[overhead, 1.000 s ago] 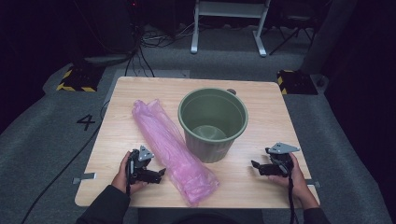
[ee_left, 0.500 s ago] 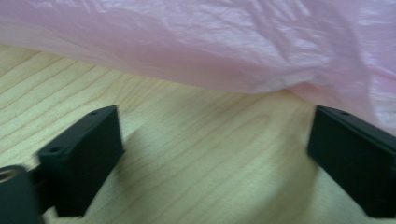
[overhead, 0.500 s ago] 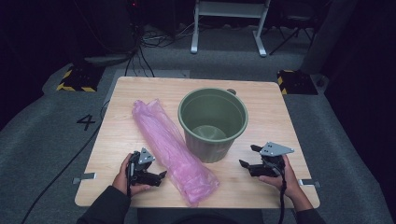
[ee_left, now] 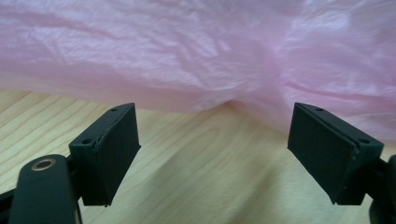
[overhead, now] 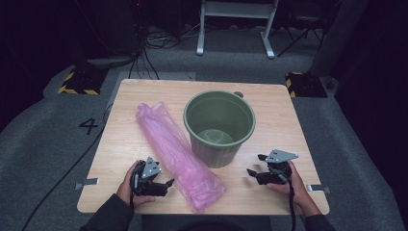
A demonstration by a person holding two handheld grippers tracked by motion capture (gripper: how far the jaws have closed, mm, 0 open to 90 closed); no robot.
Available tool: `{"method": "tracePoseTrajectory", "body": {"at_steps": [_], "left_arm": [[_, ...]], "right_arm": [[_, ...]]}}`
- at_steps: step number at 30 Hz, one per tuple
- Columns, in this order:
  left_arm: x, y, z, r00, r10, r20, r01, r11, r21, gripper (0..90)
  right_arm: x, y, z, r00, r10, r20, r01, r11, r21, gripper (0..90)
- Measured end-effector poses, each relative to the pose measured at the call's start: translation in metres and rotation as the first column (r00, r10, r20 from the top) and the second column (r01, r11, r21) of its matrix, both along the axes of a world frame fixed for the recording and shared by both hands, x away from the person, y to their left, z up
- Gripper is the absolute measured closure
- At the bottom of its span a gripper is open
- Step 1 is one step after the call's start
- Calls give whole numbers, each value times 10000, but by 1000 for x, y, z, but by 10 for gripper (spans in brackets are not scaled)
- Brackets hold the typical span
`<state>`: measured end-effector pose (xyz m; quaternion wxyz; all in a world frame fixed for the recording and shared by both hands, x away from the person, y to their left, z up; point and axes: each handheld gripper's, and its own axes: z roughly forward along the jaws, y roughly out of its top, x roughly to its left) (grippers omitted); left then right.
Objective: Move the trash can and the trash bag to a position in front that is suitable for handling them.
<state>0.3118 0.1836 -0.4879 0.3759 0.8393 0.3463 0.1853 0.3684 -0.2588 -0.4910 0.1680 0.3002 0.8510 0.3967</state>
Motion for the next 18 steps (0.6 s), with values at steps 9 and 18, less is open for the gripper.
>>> {"method": "tracePoseTrajectory", "body": {"at_steps": [9,18], "left_arm": [[-2,-11,8,9984,-306,467,314,9994,-159,175],[21,-25,1,9991,-430,29,431,9986,-302,240]], "right_arm": [[0,-4,-5,9999,-77,-112,76,9999,-111,253],[0,-7,-4,9997,-212,-85,212,9997,78,280]]}}
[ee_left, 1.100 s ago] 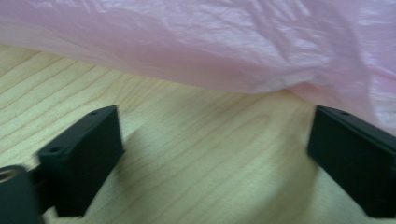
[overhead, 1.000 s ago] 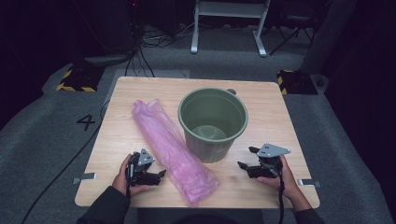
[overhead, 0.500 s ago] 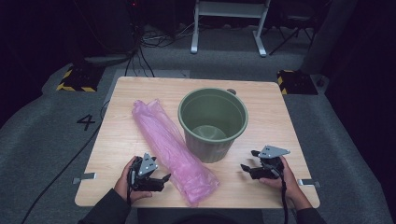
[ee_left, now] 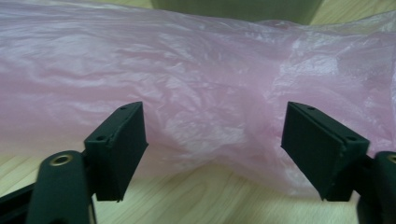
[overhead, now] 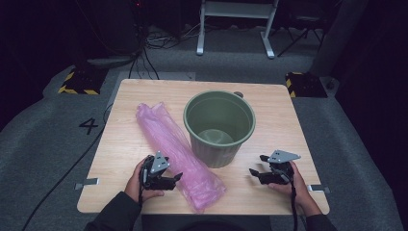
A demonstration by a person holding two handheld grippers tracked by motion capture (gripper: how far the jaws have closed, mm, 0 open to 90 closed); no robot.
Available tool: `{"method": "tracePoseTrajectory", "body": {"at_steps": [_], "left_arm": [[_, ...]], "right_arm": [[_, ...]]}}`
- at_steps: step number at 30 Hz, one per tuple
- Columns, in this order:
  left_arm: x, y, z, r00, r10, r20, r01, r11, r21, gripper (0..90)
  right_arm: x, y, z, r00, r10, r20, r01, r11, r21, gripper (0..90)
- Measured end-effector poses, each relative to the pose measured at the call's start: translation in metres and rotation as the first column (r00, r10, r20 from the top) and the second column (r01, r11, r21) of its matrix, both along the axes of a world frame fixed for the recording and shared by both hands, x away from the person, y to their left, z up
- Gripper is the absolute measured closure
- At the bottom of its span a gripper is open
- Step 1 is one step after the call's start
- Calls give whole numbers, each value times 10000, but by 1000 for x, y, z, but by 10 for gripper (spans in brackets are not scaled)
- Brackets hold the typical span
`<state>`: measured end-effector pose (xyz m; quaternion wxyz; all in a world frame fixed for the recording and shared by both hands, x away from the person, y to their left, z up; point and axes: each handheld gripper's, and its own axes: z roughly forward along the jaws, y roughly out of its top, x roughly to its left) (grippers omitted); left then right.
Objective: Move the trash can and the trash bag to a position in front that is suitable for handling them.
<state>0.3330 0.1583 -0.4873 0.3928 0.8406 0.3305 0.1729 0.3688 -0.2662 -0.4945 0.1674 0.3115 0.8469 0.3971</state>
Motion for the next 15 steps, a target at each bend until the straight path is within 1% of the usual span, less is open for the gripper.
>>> {"method": "tracePoseTrajectory", "body": {"at_steps": [1,2,3,4,7,8,9,11,15], "left_arm": [[1,-4,-1,9999,-104,-52,105,9999,17,252],[1,-4,-1,9999,-104,-52,105,9999,17,256],[2,-11,-3,9996,-285,-66,286,9995,154,255],[3,-14,-4,9993,-354,-116,357,9991,221,256],[6,-23,-7,9986,-502,-166,507,9982,309,257],[6,-23,-7,9986,-502,-166,507,9982,309,257],[7,-27,-8,9980,-605,-208,612,9975,366,257],[9,-31,-10,9976,-630,-290,642,9970,439,258],[14,-35,-12,9976,-569,-401,586,9974,427,258]], "right_arm": [[0,0,1,10000,2,36,-2,10000,36,284],[0,0,1,10000,2,36,-2,10000,36,284],[-2,0,3,10000,61,52,-62,9998,167,297],[-3,0,4,9999,88,84,-89,9998,189,300],[-6,0,7,9998,146,115,-150,9993,338,306],[-6,0,7,9998,146,115,-150,9993,338,306],[-8,0,9,9997,156,202,-163,9993,345,309],[-8,1,12,9997,83,250,-95,9989,450,312],[-6,5,19,9985,11,541,-46,9979,646,298]]}}
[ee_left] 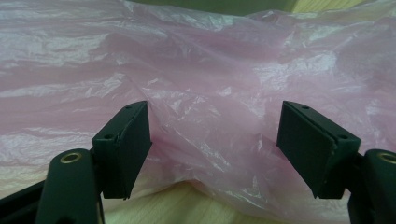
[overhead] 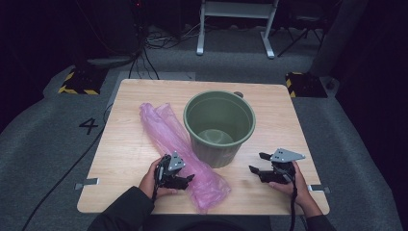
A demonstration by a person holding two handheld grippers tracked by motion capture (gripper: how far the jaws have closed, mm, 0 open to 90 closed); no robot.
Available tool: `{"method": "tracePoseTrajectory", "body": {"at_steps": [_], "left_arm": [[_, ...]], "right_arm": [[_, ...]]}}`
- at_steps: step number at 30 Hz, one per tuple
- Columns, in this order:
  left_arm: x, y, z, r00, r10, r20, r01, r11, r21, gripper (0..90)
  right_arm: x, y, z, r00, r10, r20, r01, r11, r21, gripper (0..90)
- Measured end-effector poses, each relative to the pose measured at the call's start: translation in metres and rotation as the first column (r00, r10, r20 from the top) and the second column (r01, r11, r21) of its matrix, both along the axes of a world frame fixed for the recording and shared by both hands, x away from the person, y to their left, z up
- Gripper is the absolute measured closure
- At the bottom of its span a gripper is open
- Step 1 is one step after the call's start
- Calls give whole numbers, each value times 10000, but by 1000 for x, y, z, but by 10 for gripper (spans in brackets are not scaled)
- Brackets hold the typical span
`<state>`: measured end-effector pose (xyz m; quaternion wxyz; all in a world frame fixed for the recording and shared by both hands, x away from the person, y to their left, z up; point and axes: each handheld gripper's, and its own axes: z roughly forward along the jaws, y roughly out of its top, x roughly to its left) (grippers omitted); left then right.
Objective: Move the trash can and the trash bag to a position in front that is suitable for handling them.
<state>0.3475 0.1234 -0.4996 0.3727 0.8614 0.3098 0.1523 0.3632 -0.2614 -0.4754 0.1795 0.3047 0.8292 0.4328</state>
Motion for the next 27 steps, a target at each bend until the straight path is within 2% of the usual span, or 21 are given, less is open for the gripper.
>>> {"method": "tracePoseTrajectory", "body": {"at_steps": [6,7,9,11,14,15,19,27], "left_arm": [[6,-4,-3,9999,60,-151,-60,10000,19,251],[7,-6,-3,9999,77,-117,-77,10000,32,248],[8,-6,-3,9999,79,-130,-79,10000,37,246],[10,-7,-3,9996,103,-264,-103,9999,-11,236],[12,-7,-3,9993,164,-349,-165,9999,-25,218],[14,-7,-3,9994,201,-293,-201,9998,4,218],[20,-9,-4,9986,258,-472,-260,9997,-21,188],[31,-14,-4,9971,572,-508,-574,9983,-27,179]], "right_arm": [[6,12,11,9995,3,300,-9,9998,179,273],[8,19,15,9985,-96,538,81,9996,274,252],[9,21,16,9983,-137,566,119,9994,322,250],[14,32,19,9960,-343,823,307,9986,437,231],[19,39,21,9943,-442,969,395,9979,508,225],[19,39,21,9943,-442,969,395,9979,508,225],[28,47,21,9926,-576,1071,521,9972,528,209],[49,53,22,9925,-824,902,762,9946,704,219]]}}
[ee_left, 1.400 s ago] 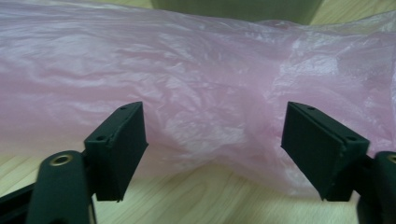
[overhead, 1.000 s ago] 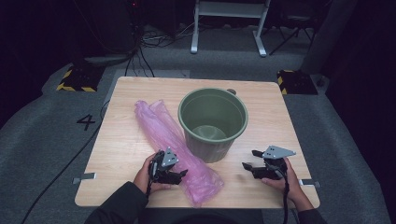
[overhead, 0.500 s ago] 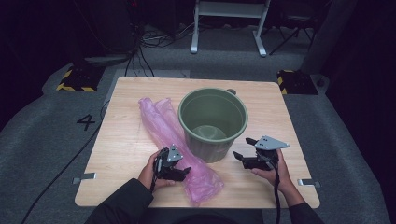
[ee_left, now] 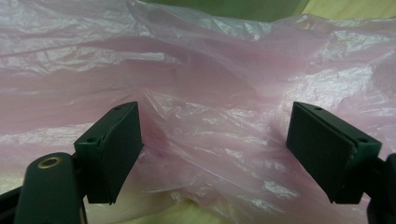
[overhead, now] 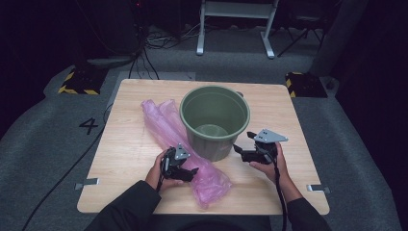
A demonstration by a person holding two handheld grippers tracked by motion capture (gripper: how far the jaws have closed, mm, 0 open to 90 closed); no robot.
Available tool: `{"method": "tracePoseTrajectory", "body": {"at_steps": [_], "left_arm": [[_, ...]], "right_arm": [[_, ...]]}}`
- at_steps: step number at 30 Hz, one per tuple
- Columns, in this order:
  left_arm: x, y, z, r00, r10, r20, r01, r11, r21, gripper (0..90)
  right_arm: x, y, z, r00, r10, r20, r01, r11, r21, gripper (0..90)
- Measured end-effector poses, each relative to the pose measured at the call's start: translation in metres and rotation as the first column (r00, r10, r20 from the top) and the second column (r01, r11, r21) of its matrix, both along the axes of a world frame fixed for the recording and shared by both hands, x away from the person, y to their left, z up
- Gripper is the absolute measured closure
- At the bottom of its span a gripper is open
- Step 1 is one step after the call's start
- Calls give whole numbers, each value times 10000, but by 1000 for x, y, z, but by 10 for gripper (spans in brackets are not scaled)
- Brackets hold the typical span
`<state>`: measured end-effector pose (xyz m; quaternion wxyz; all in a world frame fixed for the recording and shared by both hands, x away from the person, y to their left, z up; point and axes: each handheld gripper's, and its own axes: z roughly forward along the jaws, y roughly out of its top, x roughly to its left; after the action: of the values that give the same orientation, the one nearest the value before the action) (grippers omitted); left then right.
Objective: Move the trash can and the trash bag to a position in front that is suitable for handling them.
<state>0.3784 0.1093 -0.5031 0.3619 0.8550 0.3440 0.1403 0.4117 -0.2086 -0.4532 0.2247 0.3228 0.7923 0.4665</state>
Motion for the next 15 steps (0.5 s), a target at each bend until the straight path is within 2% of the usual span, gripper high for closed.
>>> {"method": "tracePoseTrajectory", "body": {"at_steps": [3,6,9,12,15], "left_arm": [[5,-4,0,9999,142,25,-142,9999,13,178],[9,-10,0,9996,286,22,-287,9996,47,172],[12,-15,0,9992,403,48,-403,9992,61,172],[15,-20,0,9989,455,68,-456,9989,118,171],[20,-26,0,9985,545,47,-545,9984,134,159]], "right_arm": [[8,-1,-2,9997,-57,-238,60,9999,162,229],[8,-4,-4,9990,-85,-446,87,10000,32,230],[0,-8,-3,9984,100,-550,-108,9998,-140,232],[-17,-9,-2,9965,622,-560,-649,9968,-471,239],[-31,-7,-2,9914,1131,-655,-1171,9913,-602,240]]}}
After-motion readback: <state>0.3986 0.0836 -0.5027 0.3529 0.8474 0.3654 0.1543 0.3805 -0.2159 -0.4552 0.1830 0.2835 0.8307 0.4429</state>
